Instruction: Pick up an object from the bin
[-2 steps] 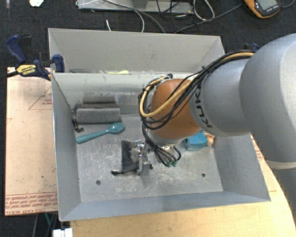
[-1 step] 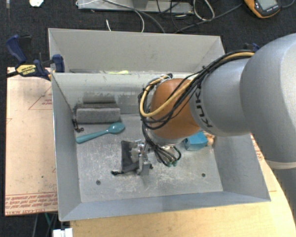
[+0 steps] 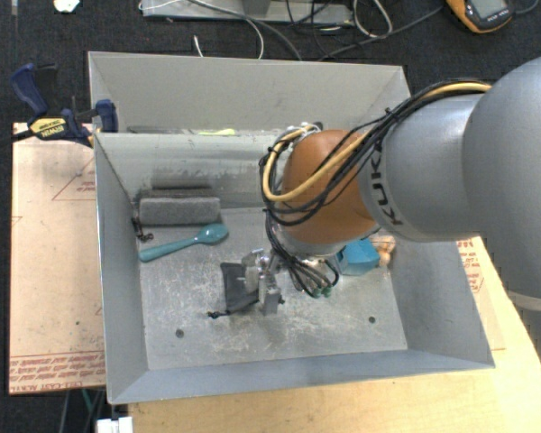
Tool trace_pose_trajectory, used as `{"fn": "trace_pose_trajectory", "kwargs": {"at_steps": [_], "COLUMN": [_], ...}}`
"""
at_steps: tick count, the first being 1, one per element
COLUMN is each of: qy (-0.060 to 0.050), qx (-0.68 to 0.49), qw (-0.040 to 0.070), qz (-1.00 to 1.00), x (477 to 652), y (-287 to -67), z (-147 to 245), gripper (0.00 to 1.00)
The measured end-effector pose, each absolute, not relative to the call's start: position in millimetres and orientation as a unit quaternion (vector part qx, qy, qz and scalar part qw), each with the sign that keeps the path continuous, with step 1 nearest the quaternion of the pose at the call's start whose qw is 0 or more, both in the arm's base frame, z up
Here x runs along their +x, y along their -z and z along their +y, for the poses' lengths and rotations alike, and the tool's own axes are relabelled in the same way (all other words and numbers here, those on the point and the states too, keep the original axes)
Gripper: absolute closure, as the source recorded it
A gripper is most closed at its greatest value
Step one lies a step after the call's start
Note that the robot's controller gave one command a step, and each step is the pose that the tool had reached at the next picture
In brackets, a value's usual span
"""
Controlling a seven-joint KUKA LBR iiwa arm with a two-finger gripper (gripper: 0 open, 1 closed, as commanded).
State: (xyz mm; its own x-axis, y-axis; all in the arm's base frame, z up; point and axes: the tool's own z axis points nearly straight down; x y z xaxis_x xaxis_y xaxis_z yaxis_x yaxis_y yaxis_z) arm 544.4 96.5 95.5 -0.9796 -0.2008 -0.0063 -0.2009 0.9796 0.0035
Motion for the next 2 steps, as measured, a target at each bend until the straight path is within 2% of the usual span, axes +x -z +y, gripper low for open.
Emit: {"fn": "trace_pose_trajectory", "kwargs": {"at_steps": [2], "qy": [-0.002], "qx": [-0.100], "qw": [0.003], "qz": [0.995], "x": [544.8], "y": [-191], "z": [97], "gripper": [1.00]}}
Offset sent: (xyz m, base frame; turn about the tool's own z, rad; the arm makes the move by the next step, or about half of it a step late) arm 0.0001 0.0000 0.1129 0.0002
